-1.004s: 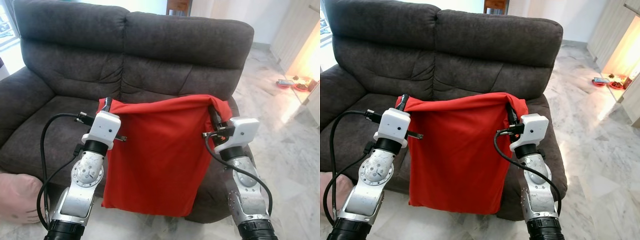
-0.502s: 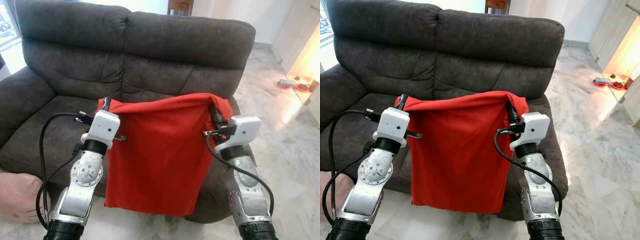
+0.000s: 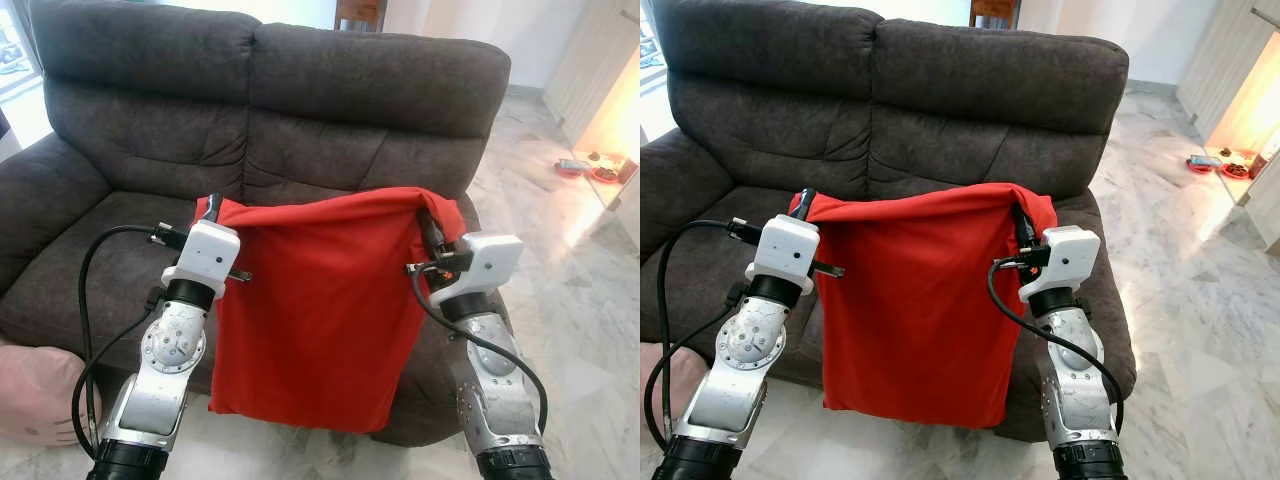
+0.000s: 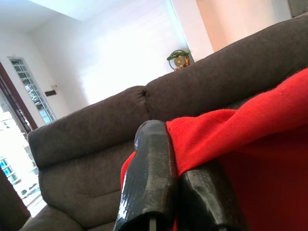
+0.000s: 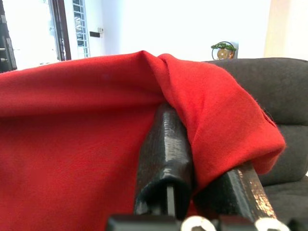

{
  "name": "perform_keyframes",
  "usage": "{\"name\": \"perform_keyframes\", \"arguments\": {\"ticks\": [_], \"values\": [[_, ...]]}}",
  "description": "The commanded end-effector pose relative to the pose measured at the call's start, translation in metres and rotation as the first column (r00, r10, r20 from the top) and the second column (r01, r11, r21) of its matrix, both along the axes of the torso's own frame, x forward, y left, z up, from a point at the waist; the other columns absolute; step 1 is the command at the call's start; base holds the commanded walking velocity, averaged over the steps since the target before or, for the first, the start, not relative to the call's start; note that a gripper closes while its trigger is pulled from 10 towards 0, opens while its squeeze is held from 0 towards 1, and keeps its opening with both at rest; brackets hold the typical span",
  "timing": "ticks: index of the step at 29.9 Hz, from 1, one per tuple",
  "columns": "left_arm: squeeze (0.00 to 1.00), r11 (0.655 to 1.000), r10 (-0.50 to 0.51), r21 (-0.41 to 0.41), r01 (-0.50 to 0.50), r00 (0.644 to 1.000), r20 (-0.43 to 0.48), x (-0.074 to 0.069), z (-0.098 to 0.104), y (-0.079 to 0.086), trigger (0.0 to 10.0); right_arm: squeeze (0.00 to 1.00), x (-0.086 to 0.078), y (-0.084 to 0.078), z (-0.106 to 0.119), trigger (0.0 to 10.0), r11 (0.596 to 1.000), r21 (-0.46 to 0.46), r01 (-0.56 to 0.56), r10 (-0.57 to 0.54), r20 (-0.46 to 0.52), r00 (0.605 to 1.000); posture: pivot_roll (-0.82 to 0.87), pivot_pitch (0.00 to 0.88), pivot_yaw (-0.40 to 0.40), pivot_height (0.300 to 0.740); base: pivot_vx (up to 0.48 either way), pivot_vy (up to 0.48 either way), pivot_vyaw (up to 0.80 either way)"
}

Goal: Move the pillow to the sofa from floor

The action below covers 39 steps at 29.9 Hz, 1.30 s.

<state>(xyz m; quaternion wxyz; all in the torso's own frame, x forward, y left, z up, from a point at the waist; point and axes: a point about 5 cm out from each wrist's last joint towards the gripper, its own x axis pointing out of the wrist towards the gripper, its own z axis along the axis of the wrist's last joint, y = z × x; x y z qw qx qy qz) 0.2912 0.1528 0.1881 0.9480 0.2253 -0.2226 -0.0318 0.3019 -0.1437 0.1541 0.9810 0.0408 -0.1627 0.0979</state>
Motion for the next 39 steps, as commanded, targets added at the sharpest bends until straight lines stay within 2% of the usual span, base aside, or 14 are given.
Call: {"name": "perform_keyframes", "arguments": {"ticks": [1, 11, 39], "values": [[0.0, 1.0, 0.004, -0.006, -0.004, 0.996, 0.094, -0.003, 0.022, 0.001, 10.0, 0.0, -0.001, -0.004, 0.025, 10.0, 1.0, 0.021, 0.02, -0.022, 0.107, 0.994, 0.12, 0.0, -0.071, 0.74, 0.0, 0.0, 0.0], [0.0, 1.0, 0.005, -0.005, -0.005, 0.994, 0.113, -0.001, 0.029, 0.002, 10.0, 0.0, 0.001, -0.003, 0.032, 10.0, 0.999, 0.029, 0.017, -0.021, 0.127, 0.992, 0.12, 0.0, -0.072, 0.74, 0.0, 0.0, 0.0], [0.0, 1.0, 0.0, 0.001, 0.0, 0.992, 0.13, 0.002, 0.036, 0.001, 10.0, 0.0, 0.001, 0.002, 0.034, 10.0, 0.999, 0.035, 0.01, -0.014, 0.129, 0.992, 0.13, 0.0, -0.072, 0.74, 0.288, 0.0, 0.0]]}}
